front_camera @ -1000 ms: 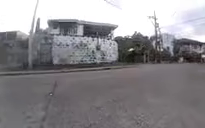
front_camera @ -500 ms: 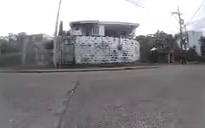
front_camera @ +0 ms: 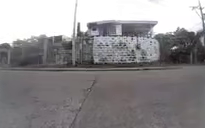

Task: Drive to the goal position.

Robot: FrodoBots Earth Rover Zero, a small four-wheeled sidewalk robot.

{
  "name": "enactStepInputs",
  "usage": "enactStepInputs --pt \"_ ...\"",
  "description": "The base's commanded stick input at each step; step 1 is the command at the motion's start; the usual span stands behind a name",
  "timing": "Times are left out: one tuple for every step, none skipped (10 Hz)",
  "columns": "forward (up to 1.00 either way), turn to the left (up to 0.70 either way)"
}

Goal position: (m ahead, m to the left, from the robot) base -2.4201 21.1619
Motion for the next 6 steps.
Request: enactStepInputs --pt "0.0 0.0" --pt "0.0 0.0" --pt "0.0 0.05" --pt "0.0 0.09" --pt "0.0 0.09" --pt "0.0 0.09"
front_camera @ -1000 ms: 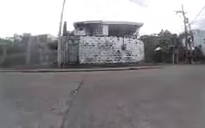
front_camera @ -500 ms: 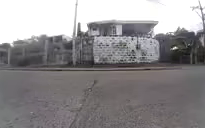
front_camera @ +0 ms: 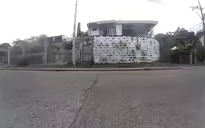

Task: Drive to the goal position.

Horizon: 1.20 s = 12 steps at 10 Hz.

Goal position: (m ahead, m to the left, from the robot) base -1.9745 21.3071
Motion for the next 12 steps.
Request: enactStepInputs --pt "0.0 0.42" --pt "0.0 0.68" --pt "0.0 0.69" --pt "0.0 0.69" --pt "0.0 0.69" --pt "0.0 0.69" --pt "0.0 0.67" --pt "0.0 0.55" --pt "0.0 0.0" --pt "0.0 0.0" --pt "0.0 0.0" --pt "0.0 0.0"
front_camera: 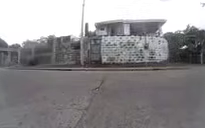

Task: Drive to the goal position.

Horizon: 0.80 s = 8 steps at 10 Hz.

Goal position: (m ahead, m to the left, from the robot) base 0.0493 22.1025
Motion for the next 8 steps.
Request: enactStepInputs --pt "0.0 0.0" --pt "0.0 0.0" --pt "0.0 0.0" --pt "0.0 0.0" --pt "0.0 0.0" --pt "0.0 0.03" --pt "0.0 0.58" --pt "0.0 0.7"
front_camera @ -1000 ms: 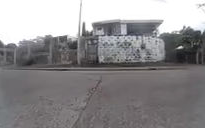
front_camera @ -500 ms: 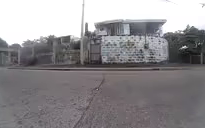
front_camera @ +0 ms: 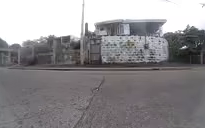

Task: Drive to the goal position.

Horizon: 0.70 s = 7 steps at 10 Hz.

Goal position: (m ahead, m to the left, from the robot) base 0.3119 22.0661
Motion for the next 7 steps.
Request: enactStepInputs --pt "0.0 0.7" --pt "0.0 0.7" --pt "0.0 0.7" --pt "0.0 0.7" --pt "0.0 0.7" --pt "0.0 0.7" --pt "0.0 0.7"
